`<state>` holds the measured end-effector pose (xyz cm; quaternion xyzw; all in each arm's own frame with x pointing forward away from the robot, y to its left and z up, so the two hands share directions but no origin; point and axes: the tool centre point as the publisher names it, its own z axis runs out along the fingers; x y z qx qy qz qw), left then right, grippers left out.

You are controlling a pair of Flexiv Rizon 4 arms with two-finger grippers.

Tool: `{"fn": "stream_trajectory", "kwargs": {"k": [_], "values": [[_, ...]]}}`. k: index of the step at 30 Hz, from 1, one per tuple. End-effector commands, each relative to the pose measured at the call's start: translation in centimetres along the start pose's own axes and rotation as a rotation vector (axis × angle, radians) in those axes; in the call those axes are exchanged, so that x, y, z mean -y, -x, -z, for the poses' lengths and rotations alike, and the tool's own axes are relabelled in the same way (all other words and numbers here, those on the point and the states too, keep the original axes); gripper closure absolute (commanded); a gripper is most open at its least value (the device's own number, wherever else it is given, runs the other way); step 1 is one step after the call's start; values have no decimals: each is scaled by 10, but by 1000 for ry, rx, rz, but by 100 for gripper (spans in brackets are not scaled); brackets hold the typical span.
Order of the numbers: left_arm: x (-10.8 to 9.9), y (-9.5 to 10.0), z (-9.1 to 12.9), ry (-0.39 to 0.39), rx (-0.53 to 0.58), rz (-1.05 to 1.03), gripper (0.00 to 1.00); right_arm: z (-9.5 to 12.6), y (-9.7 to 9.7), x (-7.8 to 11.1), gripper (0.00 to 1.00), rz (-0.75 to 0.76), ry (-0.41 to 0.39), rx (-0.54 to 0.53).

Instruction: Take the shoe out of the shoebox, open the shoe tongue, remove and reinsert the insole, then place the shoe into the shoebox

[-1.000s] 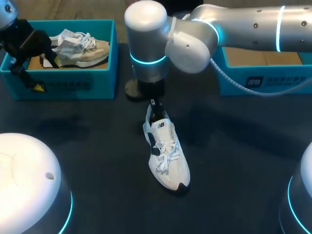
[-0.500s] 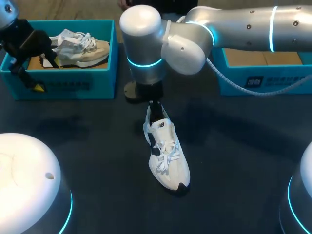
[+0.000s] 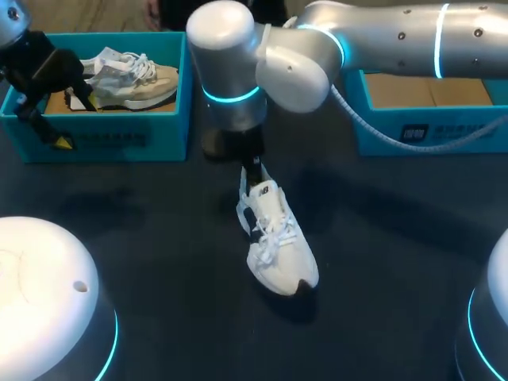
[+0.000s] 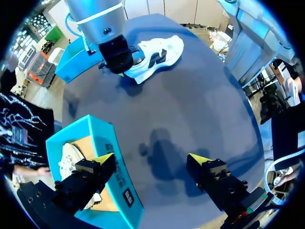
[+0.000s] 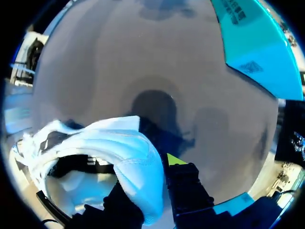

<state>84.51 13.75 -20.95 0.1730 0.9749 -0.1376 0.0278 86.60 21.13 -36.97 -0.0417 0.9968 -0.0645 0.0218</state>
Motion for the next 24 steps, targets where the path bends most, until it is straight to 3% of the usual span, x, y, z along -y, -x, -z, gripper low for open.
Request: {"fn": "stream_trajectory", "kwargs": {"k": [1, 12, 19, 24], "values": [[0, 0, 0, 2, -2, -1, 0, 41, -3, 13, 100, -29, 7, -1], [0, 0, 0, 2, -2, -1, 0, 123, -2, 36, 100, -149, 31, 61], [0, 0, 0, 2, -2, -1, 0, 157, -1, 43, 100, -142, 18, 104], [0, 0, 0, 2, -2, -1, 0, 164, 0, 48, 100, -188, 0, 132]]}}
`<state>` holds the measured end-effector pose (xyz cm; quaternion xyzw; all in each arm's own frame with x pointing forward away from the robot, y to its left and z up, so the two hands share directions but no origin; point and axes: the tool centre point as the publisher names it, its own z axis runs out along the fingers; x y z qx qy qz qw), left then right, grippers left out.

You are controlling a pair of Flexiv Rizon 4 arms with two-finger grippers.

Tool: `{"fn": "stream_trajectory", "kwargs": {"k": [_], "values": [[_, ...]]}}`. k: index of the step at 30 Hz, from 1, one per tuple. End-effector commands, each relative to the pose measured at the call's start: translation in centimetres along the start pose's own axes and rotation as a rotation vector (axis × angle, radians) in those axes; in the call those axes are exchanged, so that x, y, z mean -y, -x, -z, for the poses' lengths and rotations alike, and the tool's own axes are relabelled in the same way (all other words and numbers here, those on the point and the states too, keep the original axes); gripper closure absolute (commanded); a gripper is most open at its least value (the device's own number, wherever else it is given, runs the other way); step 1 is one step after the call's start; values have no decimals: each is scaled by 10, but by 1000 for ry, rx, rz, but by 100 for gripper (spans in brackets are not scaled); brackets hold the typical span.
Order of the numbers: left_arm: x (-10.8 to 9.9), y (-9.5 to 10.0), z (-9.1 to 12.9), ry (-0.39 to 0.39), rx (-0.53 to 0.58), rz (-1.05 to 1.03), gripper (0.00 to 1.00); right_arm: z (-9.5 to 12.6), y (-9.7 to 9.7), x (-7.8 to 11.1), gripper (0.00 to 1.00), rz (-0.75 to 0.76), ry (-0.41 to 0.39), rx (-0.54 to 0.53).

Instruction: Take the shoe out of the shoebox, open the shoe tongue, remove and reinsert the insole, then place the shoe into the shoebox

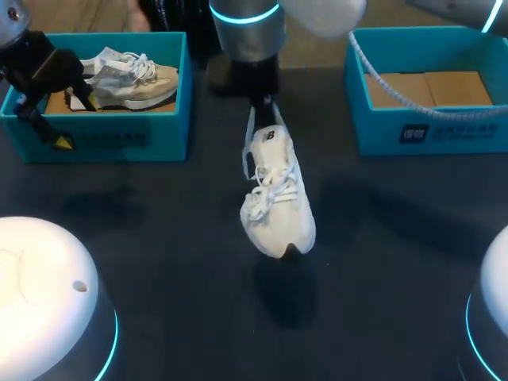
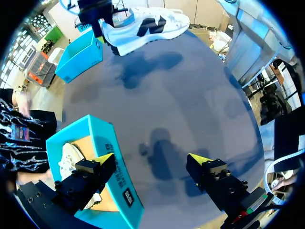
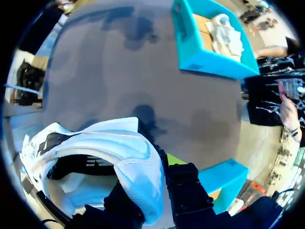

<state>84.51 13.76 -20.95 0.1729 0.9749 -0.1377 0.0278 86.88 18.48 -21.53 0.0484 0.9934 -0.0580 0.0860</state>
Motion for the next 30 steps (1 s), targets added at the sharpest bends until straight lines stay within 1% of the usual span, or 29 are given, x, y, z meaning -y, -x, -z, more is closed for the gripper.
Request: {"fn": "stream_trajectory", "kwargs": {"k": [1, 27, 30], "values": [[0, 0, 0, 2, -2, -1, 0, 15, -5, 2, 100, 1, -2, 15], [0, 0, 0, 2, -2, -1, 0, 15, -5, 2, 100, 1, -2, 15], [0, 0, 0, 2, -2, -1, 0, 10, 11, 19, 100, 21, 8, 25]]}}
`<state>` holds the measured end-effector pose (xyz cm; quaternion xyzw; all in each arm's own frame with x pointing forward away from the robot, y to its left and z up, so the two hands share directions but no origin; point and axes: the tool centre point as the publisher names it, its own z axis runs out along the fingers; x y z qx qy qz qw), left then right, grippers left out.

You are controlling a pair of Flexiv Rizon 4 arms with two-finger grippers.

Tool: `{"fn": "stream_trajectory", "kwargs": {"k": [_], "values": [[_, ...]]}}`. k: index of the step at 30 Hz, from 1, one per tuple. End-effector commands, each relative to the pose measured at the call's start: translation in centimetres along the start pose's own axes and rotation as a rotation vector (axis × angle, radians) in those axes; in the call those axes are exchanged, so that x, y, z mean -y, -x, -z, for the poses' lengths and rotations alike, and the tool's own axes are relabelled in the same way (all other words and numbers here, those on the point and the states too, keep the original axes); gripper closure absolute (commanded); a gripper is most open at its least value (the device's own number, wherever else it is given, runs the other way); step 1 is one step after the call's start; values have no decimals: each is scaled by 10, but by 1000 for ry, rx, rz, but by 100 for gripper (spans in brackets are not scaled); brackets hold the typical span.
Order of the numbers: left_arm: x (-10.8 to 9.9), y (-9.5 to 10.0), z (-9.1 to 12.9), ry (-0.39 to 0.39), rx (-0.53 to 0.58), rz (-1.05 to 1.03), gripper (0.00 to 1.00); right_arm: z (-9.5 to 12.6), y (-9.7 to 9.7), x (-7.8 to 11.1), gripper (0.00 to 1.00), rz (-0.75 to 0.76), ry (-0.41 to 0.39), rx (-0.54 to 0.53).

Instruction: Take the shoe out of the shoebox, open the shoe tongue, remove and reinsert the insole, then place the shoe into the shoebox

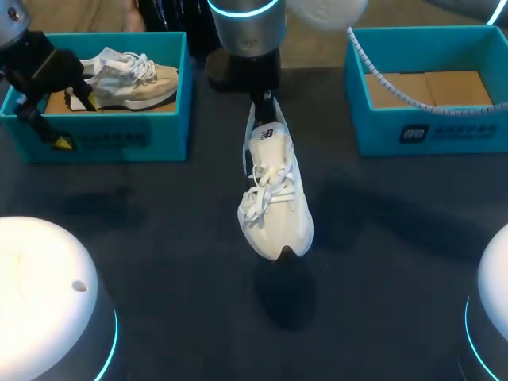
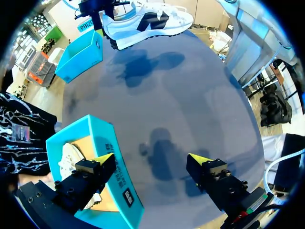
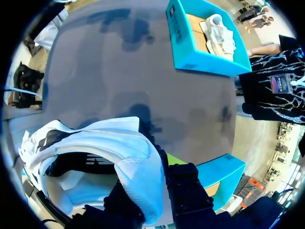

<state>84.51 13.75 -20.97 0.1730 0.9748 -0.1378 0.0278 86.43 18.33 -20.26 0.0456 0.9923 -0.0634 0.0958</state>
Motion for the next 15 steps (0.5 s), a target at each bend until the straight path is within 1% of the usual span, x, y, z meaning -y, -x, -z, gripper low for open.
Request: {"fn": "stream_trajectory", "kwargs": {"k": [1, 3, 4, 7, 9, 10, 12, 15], "values": [[0, 0, 0, 3, -2, 0, 0, -5, 19, 23, 100, 28, 24, 15], [0, 0, 0, 3, -2, 0, 0, -6, 30, 37, 100, 45, 25, 25], [0, 0, 0, 3, -2, 0, 0, -7, 39, 49, 100, 62, 32, 39], [0, 0, 0, 3, -2, 0, 0, -12, 58, 80, 100, 96, 28, 61], [0, 0, 0, 3, -2, 0, 0, -15, 70, 101, 100, 118, 14, 63], [0, 0, 0, 3, -2, 0, 0, -17, 76, 112, 100, 117, 26, 73], [0, 0, 0, 3, -2, 0, 0, -20, 88, 132, 100, 123, 0, 76], [0, 0, 0, 3, -2, 0, 0, -24, 104, 160, 100, 137, 4, 76]]}}
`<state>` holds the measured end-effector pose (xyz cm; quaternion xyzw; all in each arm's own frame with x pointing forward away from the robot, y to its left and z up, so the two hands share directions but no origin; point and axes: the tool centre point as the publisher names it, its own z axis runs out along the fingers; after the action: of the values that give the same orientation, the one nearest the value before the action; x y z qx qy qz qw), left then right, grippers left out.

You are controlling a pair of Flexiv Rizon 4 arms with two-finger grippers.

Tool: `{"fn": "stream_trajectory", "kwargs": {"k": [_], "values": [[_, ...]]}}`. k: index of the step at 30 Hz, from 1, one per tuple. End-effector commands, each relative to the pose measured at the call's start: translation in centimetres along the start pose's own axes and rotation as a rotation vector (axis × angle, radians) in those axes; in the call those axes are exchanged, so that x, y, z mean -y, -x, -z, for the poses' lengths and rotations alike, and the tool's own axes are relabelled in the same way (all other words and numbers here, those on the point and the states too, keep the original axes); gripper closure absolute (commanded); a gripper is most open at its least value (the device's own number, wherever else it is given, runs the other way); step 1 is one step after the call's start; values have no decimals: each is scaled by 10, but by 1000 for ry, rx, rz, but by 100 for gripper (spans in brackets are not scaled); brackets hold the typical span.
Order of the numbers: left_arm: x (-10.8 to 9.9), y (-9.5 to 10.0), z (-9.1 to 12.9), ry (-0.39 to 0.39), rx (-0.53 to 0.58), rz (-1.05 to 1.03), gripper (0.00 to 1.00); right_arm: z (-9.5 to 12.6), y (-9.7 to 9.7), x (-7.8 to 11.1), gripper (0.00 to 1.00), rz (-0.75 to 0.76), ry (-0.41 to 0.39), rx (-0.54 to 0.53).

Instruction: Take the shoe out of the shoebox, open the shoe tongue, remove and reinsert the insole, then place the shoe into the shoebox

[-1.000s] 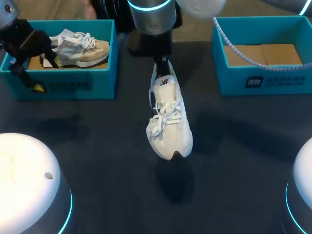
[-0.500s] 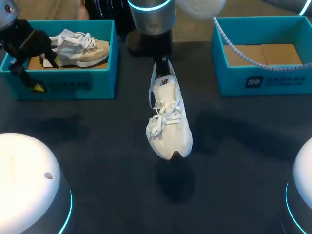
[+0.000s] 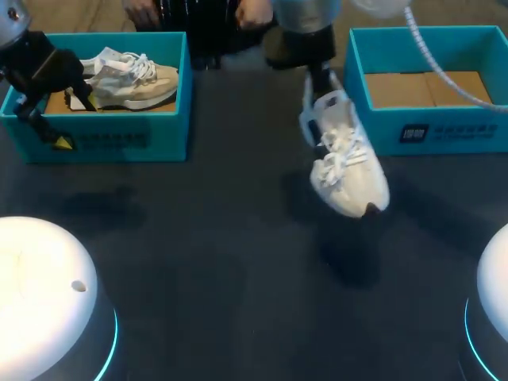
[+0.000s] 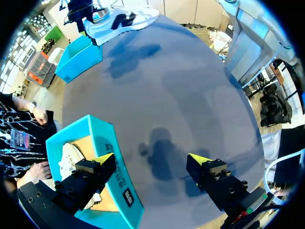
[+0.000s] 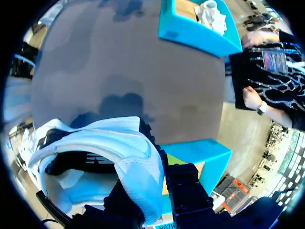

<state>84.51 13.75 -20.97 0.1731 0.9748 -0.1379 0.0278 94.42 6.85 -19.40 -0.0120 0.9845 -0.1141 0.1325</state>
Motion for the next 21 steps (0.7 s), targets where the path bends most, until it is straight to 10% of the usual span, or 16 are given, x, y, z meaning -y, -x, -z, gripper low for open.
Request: {"fn": "stream_trajectory", "kwargs": {"k": [1, 10, 21], "values": [[0, 0, 0, 3, -2, 0, 0, -10, 12, 63, 100, 23, 94, -8], [0, 0, 0, 3, -2, 0, 0, -22, 35, 125, 100, 46, 113, -11], [0, 0, 0, 3, -2, 0, 0, -19, 51, 156, 100, 48, 123, -9]]}}
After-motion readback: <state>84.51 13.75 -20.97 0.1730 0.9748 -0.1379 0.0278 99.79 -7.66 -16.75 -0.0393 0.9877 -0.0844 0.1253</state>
